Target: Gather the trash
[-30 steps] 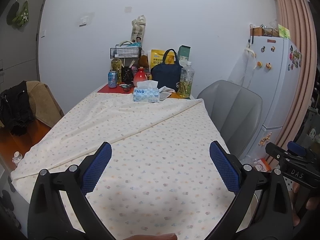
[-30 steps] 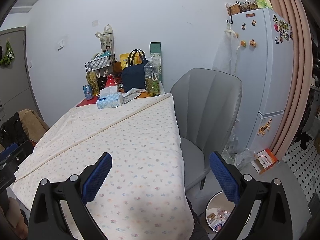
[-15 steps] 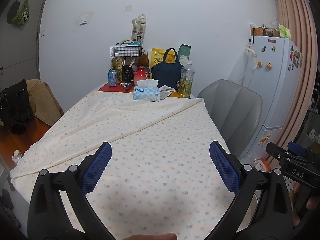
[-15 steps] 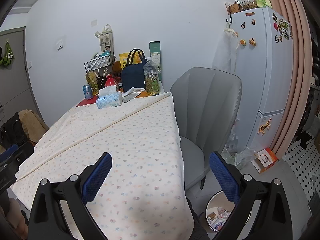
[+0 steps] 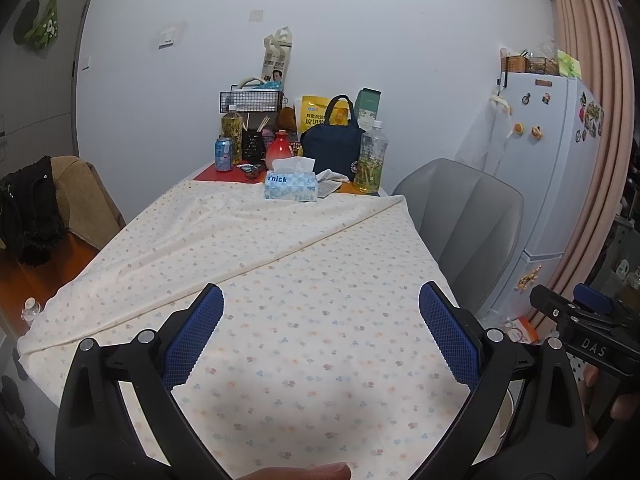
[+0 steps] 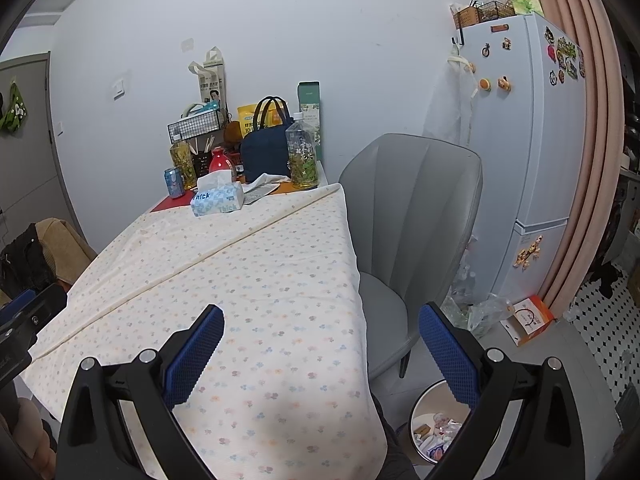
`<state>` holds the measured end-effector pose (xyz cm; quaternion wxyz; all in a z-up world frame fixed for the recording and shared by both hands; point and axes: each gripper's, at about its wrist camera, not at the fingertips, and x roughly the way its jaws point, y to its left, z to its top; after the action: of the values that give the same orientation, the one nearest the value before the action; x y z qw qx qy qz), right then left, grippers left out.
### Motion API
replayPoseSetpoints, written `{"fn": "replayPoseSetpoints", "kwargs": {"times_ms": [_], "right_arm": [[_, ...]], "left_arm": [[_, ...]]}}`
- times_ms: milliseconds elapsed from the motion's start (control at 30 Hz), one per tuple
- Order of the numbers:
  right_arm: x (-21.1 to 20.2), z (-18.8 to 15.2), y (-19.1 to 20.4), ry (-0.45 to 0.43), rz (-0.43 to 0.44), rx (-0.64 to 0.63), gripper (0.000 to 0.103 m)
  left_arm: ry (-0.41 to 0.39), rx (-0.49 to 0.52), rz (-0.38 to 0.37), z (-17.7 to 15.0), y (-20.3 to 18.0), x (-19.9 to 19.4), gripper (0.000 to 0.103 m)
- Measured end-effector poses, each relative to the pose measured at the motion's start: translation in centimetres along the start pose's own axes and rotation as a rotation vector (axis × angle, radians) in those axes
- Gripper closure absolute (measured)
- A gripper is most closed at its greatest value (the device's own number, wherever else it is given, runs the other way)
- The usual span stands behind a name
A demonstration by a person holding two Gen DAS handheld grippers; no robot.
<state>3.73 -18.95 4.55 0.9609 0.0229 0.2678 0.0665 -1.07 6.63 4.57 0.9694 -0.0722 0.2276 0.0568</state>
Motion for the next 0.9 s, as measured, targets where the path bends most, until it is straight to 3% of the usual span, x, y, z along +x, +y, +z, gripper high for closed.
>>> {"fn": "replayPoseSetpoints", "kwargs": {"times_ms": [900], "right_arm": [[0.56, -0.24, -0.09, 0.016, -0.004, 0.005, 0.007]], "left_arm": [[0.023, -0.001, 0.005, -0.27, -0.68, 0.83, 0.006]]}}
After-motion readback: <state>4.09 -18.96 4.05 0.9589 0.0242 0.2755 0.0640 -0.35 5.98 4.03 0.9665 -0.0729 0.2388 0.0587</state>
